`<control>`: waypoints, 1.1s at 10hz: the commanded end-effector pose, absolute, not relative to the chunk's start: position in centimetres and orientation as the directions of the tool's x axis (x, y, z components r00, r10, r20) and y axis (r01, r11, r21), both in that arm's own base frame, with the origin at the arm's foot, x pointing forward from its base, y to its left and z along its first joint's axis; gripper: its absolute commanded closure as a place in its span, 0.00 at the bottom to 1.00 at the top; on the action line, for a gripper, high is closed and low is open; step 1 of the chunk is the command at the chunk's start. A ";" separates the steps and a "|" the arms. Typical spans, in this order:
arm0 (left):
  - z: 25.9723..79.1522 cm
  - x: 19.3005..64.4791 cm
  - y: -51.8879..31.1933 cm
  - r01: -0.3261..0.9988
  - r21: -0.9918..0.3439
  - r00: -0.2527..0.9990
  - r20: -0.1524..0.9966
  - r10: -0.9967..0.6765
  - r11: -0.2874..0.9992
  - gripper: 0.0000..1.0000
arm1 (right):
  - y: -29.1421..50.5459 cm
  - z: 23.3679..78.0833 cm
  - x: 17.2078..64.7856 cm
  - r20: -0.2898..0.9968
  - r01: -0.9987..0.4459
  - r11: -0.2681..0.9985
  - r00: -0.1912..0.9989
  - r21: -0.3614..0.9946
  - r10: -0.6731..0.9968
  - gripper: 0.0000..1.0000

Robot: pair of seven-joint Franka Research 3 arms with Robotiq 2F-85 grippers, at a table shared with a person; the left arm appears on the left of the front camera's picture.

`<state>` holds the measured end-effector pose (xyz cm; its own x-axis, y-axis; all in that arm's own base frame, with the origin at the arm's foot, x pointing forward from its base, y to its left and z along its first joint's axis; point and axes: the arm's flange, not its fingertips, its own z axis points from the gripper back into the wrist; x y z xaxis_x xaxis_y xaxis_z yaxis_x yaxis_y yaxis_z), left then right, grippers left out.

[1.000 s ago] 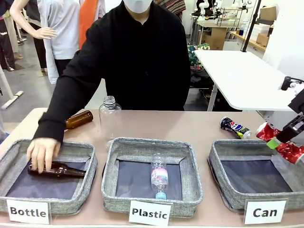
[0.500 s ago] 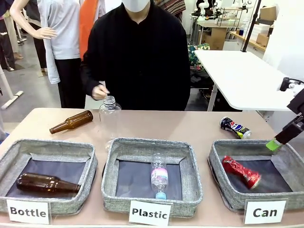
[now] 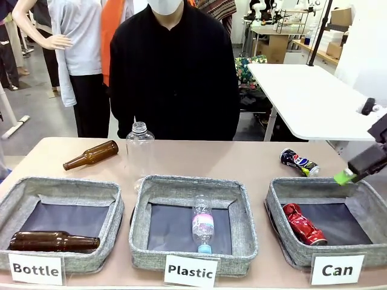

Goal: Sort the can waste into the basket.
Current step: Pick up the can waste from the table and place it in the right Fabric basket.

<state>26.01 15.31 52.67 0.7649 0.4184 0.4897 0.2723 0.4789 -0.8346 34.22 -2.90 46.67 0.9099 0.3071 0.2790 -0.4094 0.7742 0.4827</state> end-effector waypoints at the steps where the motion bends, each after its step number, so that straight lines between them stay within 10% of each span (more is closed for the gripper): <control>1: 52.3 28.3 12.0 0.186 -0.899 0.790 0.377 0.483 0.397 0.00 | -4.5 48.8 34.5 0.208 -0.144 0.534 0.976 0.833 -0.062 0.00; 3: 49.9 30.0 11.0 0.059 -0.937 0.786 0.255 0.564 0.343 0.00 | -6.7 48.8 34.5 0.024 0.000 0.209 0.994 0.978 -0.111 0.00; 5: 46.7 30.6 11.1 0.031 -0.829 0.806 0.351 0.476 0.559 0.00 | -8.7 48.3 35.5 -0.066 0.071 0.021 0.983 0.997 -0.173 0.00; 6: 50.2 31.3 12.0 0.068 -0.925 0.805 0.273 0.527 0.375 0.00 | -6.7 49.0 33.5 0.135 -0.142 0.379 0.990 0.915 0.045 0.00; 11: 50.2 31.3 12.0 0.068 -0.925 0.805 0.273 0.527 0.375 0.00 | -6.7 49.0 33.5 0.135 -0.142 0.379 0.990 0.915 0.045 0.00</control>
